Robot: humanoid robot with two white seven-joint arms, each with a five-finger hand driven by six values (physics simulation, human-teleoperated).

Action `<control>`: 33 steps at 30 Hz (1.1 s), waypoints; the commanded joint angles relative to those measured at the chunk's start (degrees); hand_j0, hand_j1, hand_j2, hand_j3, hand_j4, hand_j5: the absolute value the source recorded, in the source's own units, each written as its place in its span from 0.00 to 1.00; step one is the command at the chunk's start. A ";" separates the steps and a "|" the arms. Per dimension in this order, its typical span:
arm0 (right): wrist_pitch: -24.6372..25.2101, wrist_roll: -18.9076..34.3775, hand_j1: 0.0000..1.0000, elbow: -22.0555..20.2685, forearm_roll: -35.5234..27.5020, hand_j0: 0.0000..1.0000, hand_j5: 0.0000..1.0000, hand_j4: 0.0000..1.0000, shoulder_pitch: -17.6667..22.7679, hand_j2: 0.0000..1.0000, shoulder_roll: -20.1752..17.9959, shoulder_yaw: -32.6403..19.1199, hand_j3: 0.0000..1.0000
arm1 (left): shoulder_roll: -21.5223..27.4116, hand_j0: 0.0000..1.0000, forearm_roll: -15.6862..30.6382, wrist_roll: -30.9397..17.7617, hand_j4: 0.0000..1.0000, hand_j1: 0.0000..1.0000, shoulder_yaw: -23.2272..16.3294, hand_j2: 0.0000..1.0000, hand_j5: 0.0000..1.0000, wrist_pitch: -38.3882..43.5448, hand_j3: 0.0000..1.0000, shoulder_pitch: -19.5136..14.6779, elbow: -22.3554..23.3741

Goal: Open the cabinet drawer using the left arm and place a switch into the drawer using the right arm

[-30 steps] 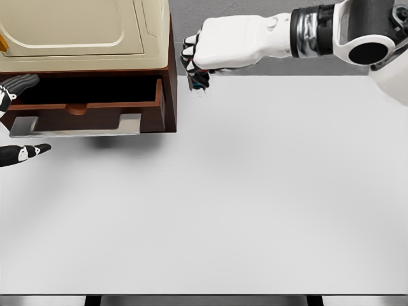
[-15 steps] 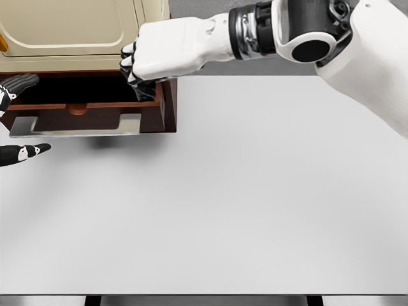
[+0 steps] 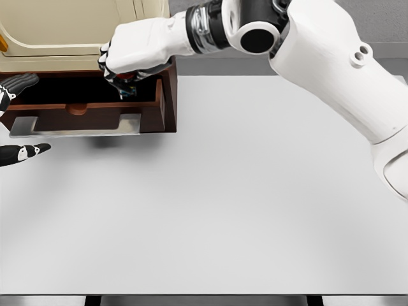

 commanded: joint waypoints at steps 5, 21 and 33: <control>0.13 -0.06 0.28 3.93 0.54 0.28 0.28 0.28 -0.35 0.28 2.32 0.22 0.28 | 0.02 1.00 0.43 0.04 1.00 1.00 0.01 1.00 1.00 0.11 1.00 0.00 -0.01; 0.13 -0.06 1.00 9.56 4.05 1.00 1.00 1.00 -0.79 1.00 6.18 0.84 1.00 | 0.02 1.00 0.43 -0.05 1.00 1.00 0.01 1.00 1.00 0.11 1.00 0.00 -0.01; 0.04 -0.06 1.00 9.20 4.49 1.00 1.00 1.00 -0.79 1.00 6.18 0.58 1.00 | 0.02 1.00 0.52 0.04 1.00 1.00 0.01 1.00 1.00 0.11 1.00 0.00 -0.01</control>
